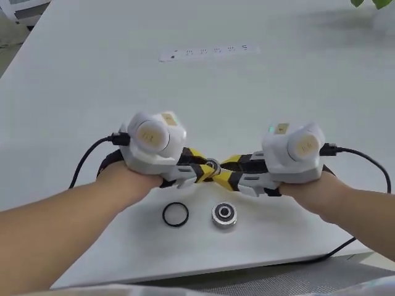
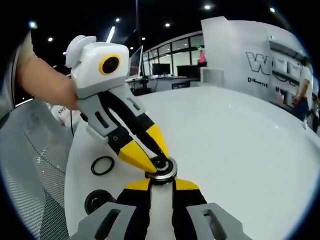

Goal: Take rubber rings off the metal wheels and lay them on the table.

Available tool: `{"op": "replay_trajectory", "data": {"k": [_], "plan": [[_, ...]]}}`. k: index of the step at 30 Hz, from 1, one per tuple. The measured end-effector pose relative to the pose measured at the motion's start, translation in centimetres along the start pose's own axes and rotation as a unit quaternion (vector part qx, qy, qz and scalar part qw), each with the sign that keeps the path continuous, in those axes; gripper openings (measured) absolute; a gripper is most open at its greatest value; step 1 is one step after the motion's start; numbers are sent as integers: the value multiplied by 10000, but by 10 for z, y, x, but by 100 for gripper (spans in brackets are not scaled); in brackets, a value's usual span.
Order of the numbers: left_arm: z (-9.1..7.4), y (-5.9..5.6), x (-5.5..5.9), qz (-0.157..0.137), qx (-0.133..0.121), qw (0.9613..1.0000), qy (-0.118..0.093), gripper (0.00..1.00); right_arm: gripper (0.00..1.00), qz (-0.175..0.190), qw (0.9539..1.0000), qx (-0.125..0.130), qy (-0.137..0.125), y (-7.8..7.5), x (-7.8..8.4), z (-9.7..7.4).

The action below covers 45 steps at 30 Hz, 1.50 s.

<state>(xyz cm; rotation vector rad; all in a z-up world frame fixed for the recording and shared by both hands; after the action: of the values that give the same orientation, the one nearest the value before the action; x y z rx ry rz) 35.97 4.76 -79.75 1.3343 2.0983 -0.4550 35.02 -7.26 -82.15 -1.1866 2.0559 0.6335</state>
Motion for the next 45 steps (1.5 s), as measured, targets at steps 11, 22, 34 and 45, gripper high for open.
{"op": "replay_trajectory", "data": {"k": [11,22,34,45], "plan": [[0,1,0,-35,-17,10000,19,13,4,66,10000,16,32,-1,2,-1],[2,3,1,-71,-40,10000,21,13,1,596,9981,-156,-25,-2,5,-1],[2,4,1,-51,-70,9999,53,13,0,1702,9841,-441,-267,-6,8,-4],[3,3,1,-90,-82,9999,71,12,0,2534,9634,-626,-606,-9,6,-7]]}}
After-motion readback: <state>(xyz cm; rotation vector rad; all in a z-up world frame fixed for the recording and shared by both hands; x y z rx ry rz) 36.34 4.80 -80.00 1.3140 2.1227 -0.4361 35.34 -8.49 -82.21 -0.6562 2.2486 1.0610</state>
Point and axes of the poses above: the centre of the closed fingertips' face, and the gripper's own axes: z roughly forward along the fingers, y roughly to its left, x roughly out of its underside, the point moved 8 cm from there along -z, roughly backward along the fingers, and after that the axes turned 11 degrees about y, right-handed, at the moved point
